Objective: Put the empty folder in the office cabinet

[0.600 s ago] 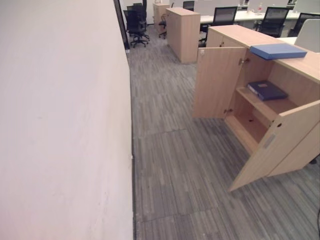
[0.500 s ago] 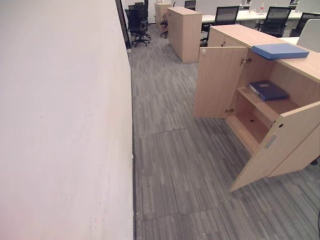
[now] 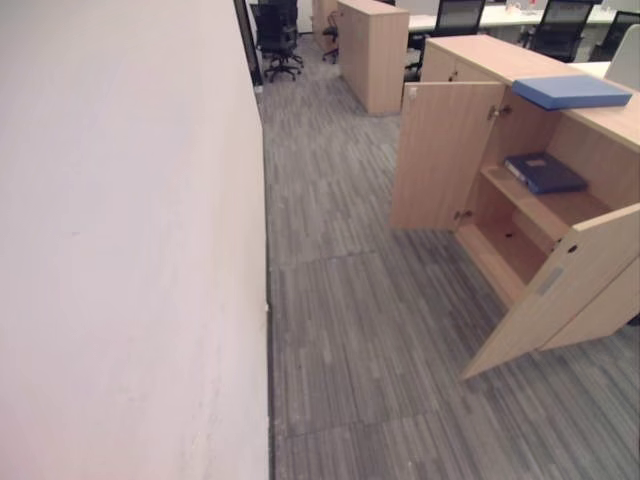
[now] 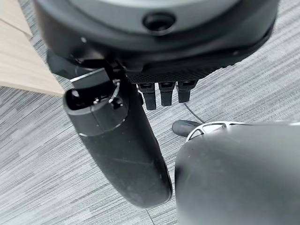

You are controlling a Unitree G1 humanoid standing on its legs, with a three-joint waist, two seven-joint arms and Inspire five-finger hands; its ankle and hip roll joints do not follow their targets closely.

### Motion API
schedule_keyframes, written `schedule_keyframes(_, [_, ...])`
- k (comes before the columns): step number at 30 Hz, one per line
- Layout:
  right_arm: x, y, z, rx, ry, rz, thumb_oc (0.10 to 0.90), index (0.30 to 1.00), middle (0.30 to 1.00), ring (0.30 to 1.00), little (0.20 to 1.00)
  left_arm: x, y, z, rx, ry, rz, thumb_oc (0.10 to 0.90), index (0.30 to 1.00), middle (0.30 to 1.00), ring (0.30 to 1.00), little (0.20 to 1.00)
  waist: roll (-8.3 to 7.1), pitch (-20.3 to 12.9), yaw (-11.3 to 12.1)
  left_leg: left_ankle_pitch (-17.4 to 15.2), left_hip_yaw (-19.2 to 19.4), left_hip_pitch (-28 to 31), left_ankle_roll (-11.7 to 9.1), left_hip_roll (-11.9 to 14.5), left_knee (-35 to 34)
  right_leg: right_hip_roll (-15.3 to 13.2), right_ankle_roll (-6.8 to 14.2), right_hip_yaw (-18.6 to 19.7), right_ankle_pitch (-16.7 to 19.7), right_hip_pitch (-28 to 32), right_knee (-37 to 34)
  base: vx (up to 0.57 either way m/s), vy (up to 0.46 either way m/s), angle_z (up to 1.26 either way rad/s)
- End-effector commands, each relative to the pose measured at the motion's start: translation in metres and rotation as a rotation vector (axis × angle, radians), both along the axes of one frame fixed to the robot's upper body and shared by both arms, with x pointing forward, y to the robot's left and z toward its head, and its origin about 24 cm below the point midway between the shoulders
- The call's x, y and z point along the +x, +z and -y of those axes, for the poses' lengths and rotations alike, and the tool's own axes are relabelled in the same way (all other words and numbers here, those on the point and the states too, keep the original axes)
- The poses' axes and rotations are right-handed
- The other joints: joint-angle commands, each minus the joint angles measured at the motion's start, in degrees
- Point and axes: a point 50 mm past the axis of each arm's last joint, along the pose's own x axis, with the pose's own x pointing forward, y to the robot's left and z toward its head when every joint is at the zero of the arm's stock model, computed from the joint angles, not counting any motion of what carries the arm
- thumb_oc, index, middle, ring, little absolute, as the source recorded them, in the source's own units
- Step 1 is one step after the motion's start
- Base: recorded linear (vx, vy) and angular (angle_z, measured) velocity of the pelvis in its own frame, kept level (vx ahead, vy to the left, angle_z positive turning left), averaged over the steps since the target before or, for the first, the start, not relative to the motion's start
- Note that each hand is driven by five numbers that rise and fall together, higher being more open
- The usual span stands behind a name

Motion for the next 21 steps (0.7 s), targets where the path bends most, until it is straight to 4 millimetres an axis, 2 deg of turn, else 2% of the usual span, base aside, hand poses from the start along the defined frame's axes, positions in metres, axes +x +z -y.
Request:
schedule_keyframes(1, [0.03,0.004,-0.001,-0.007,0.042,0.043,0.8,0.9,0.9,0.9,0.9,0.005,0.002,-0.013,0.035,0.085,0.008,0.8,0.9,0.9,0.9,0.9,-1.02,1.2,1.3,-0.7,-2.8,-0.1,-2.4,0.1,-3.6,-10.5,7.1,-2.4,3.5,-2.5,5.4,-0.09,0.003,-0.24])
schedule_keyframes(2, [0.032,0.005,-0.002,-0.006,0.054,0.043,0.8,0.9,0.9,0.9,0.9,0.004,0.003,-0.015,0.039,0.09,0.008,0.8,0.9,0.9,0.9,0.9,-1.22,1.4,1.4,-0.4,-2.1,-0.3,-2.4,0.3,-3.6,-10.9,6.9,-3.4,3.8,-3.0,5.6,0.06,-0.045,-0.51])
schedule_keyframes(3, [0.032,0.004,-0.002,-0.005,0.057,0.043,0.8,0.9,0.9,0.9,0.9,0.005,0.003,-0.017,0.043,0.089,0.009,0.8,0.9,0.9,0.9,0.9,-1.41,1.2,1.9,-1.4,-1.9,0.2,-2.9,0.6,-3.6,-10.5,7.4,-3.5,2.5,-2.1,4.8,0.04,-0.045,-0.65])
schedule_keyframes(4, [0.03,0.004,-0.004,0.0,0.061,0.033,0.8,0.9,0.9,0.9,0.9,0.002,0.004,-0.019,0.049,0.087,0.002,0.8,0.9,0.9,0.9,0.9,-1.72,1.4,2.0,-0.5,-1.1,0.1,-2.9,0.7,-3.6,-10.5,6.6,-4.6,2.9,-1.7,3.9,0.08,-0.065,-0.62])
schedule_keyframes(6, [0.024,0.002,-0.005,0.01,0.064,0.013,0.8,0.9,0.9,0.9,0.9,-0.002,0.004,-0.022,0.049,0.111,-0.002,0.8,0.9,0.9,0.9,0.9,-2.44,1.2,2.0,-0.5,-0.5,0.9,-3.3,1.3,-3.6,-9.8,6.5,-5.4,2.3,-0.5,2.9,0.08,-0.082,-0.44])
schedule_keyframes(17, [0.019,0.0,-0.012,0.031,0.069,0.009,0.8,0.9,0.9,0.9,0.9,0.0,0.004,-0.022,0.068,0.132,0.001,0.8,0.9,0.9,0.9,0.9,-3.98,1.2,1.8,-1.0,-1.4,2.6,-4.7,3.6,-3.3,-6.2,5.0,-5.1,0.1,2.3,0.3,0.08,-0.104,0.02])
schedule_keyframes(19, [0.018,0.0,-0.011,0.031,0.073,0.007,0.8,0.9,0.9,0.9,0.9,0.001,0.004,-0.022,0.067,0.134,0.005,0.8,0.9,0.9,0.9,0.9,-4.16,1.5,1.8,-1.8,-1.4,2.3,-4.8,3.6,-1.5,-6.1,4.7,-5.1,-0.5,2.6,0.6,0.06,-0.081,0.04])
schedule_keyframes(21, [0.02,0.001,-0.009,0.024,0.079,0.01,0.8,0.9,0.9,0.9,0.9,0.006,0.005,-0.022,0.07,0.139,0.019,0.8,0.9,0.9,0.9,0.9,-4.56,2.1,1.9,-3.6,-1.3,-0.7,-5.0,3.4,4.2,-6.4,3.9,-5.3,-1.3,2.5,1.2,0.0,-0.081,0.08])
